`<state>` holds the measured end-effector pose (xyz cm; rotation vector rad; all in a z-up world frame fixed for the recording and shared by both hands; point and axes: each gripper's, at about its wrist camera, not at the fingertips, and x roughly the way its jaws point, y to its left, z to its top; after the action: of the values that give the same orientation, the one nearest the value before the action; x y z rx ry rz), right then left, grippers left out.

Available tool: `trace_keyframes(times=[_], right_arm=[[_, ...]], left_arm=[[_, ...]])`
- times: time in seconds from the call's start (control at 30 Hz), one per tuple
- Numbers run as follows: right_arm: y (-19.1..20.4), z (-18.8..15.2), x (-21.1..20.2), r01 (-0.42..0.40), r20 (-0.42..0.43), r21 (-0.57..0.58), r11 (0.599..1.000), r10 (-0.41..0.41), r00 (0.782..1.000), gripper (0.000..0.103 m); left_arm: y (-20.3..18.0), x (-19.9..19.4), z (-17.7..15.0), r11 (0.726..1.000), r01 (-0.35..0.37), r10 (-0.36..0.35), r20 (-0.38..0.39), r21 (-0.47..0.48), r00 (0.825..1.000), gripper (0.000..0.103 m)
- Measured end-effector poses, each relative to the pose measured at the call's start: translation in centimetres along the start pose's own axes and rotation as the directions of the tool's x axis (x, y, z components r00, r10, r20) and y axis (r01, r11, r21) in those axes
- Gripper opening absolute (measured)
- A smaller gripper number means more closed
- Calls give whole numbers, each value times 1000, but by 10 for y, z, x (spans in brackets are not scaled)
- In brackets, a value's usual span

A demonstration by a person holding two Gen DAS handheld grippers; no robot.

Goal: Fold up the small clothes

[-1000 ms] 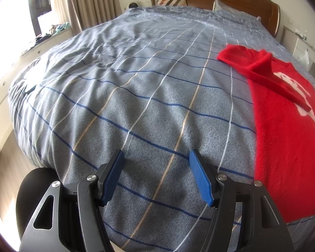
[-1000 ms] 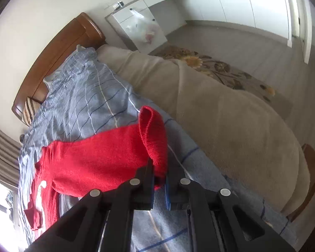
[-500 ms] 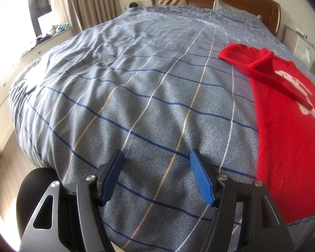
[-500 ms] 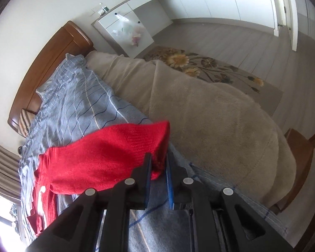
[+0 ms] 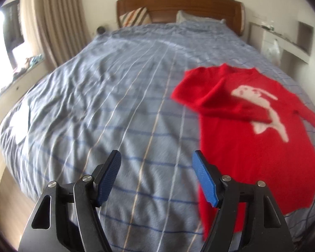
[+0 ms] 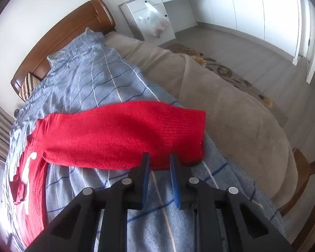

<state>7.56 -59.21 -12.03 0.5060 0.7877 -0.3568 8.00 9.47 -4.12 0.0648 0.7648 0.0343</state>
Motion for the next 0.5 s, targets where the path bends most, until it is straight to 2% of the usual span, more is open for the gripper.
trace_keyframes(times=[0.07,0.1,0.2,0.23,0.3,0.5], right_arm=[[8,-8,-16,-31,24,-24,999,32,999,20],[11,-12,-22,-44,35,-33,998,45,998,21],[25,-29,-38,-77,56,-65,995,81,995,27],[31,-34,-40,-86,57,-74,993,91,994,28],[40,-47,-44,-107,53,-96,990,112,992,28],[62,-79,-52,-139,52,-145,980,147,988,28]], left_arm=[[-31,0,28,984,90,-94,16,157,995,86],[-51,5,39,957,126,-130,-2,261,992,87],[-108,30,52,832,187,-192,-45,522,980,85],[-122,44,54,792,218,-204,-90,570,975,82],[-143,74,56,737,279,-207,-187,615,960,67],[-191,112,45,612,306,-181,-248,729,952,64]])
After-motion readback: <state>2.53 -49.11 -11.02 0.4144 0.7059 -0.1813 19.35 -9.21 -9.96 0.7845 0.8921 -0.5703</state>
